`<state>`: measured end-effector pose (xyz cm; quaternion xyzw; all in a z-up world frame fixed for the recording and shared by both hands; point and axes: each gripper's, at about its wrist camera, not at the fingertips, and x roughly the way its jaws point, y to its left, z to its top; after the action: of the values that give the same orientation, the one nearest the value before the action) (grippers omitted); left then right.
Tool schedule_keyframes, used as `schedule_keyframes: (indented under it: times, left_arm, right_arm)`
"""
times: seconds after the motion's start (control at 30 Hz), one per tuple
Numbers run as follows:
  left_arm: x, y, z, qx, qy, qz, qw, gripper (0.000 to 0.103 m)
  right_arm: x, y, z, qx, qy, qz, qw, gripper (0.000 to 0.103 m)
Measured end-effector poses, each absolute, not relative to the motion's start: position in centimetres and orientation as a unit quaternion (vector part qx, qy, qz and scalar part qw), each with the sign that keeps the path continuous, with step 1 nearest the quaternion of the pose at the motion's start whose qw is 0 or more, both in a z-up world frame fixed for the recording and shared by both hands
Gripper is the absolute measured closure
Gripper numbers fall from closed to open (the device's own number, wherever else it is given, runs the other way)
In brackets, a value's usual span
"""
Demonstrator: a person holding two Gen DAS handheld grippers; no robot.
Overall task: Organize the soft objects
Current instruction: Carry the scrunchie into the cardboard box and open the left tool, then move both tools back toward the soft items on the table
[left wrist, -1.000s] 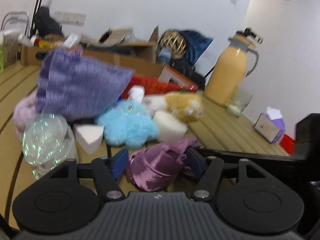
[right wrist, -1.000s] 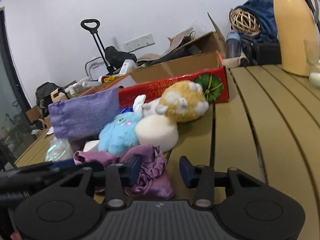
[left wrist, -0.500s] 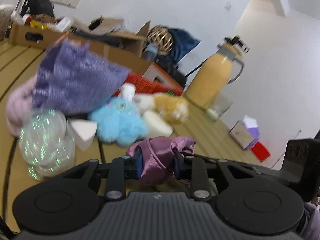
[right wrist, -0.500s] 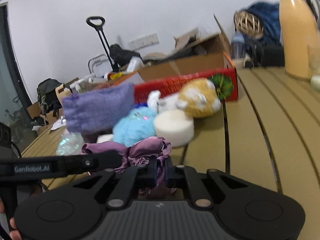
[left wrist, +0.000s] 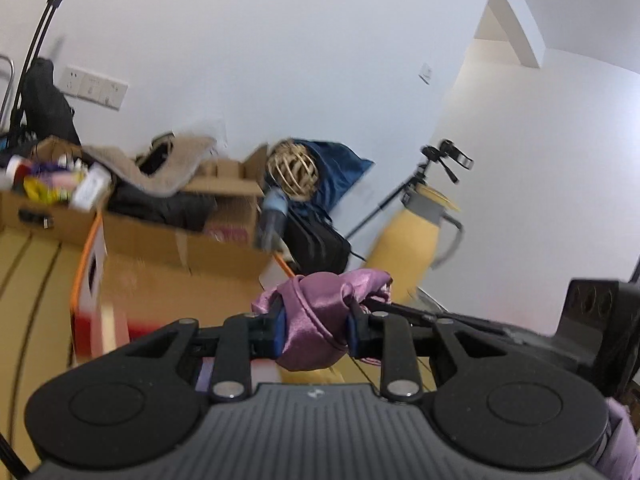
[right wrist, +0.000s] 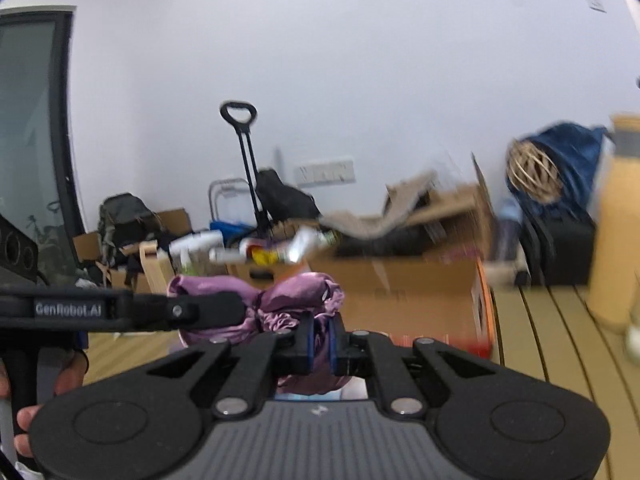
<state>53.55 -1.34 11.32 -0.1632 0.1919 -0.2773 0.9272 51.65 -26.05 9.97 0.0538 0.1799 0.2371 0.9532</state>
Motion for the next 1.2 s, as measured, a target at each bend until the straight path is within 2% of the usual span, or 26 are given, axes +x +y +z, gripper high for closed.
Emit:
schedule_keyframes:
  times: [0.1,0.23,0.4,0.47,0.53,0.57,0.7,0.77,0.83,0.9,0.97,1.03,1.1,1.17,1.2]
  left_arm:
    - [59.7,-0.1,12.6,-0.166,0.208,-0.251,0.931,0.075]
    - [70.2,1.8,11.2,-0.175,0.261,-0.218,0.924,0.073]
    - [81.0,3.8,4.3,-0.158,0.339,-0.148,0.915,0.073]
    - [84.3,4.7,2.2,-0.182,0.409,-0.135,0.884,0.072]
    - [85.3,5.0,2.2,-0.172,0.401,-0.126,0.891,0.066]
    - [85.5,5.3,2.5,-0.167,0.389,-0.119,0.898,0.063]
    - [85.8,6.0,3.4,-0.187,0.392,-0.112,0.894,0.041]
    - [85.2,6.2,4.2,-0.2,0.393,-0.109,0.891,0.039]
    - [83.6,6.0,5.7,-0.199,0.383,-0.103,0.896,0.039]
    - [81.7,6.1,8.1,-0.2,0.371,-0.1,0.901,0.038]
    - [78.3,6.3,11.1,-0.198,0.345,-0.106,0.911,0.032]
    - [73.5,6.4,14.4,-0.197,0.31,-0.116,0.923,0.017]
    - [69.2,6.1,16.6,-0.182,0.297,-0.119,0.93,0.016]
    - [64.3,5.6,18.4,-0.159,0.277,-0.13,0.939,0.013]
    - [62.2,5.3,18.9,-0.152,0.266,-0.13,0.943,0.007]
  right_arm:
    - [58.3,-25.3,12.5,0.063,0.202,0.261,0.942,0.097]
    - [68.3,-22.7,13.4,0.055,0.25,0.275,0.927,0.096]
    - [82.9,-18.7,8.1,0.078,0.354,0.269,0.892,0.096]
    - [86.9,-17.0,4.9,0.084,0.388,0.264,0.879,0.096]
    - [89.5,-15.3,2.2,0.071,0.411,0.254,0.872,0.096]
    - [90.5,-14.8,1.0,0.074,0.418,0.256,0.869,0.092]
    - [91.9,-14.3,-1.4,0.093,0.455,0.244,0.851,0.083]
    - [91.5,-14.1,-0.8,0.081,0.449,0.245,0.856,0.082]
    - [90.8,-14.2,1.1,0.062,0.435,0.241,0.865,0.067]
    - [89.1,-15.2,3.9,0.062,0.408,0.245,0.877,0.048]
    - [86.2,-16.7,7.3,0.063,0.382,0.24,0.89,0.039]
    - [82.5,-18.5,10.5,0.07,0.355,0.239,0.901,0.031]
    - [77.5,-21.2,14.0,0.097,0.322,0.248,0.909,0.014]
    - [72.6,-23.4,16.7,0.118,0.303,0.255,0.911,0.009]
    - [70.2,-24.3,17.7,0.125,0.293,0.26,0.912,0.008]
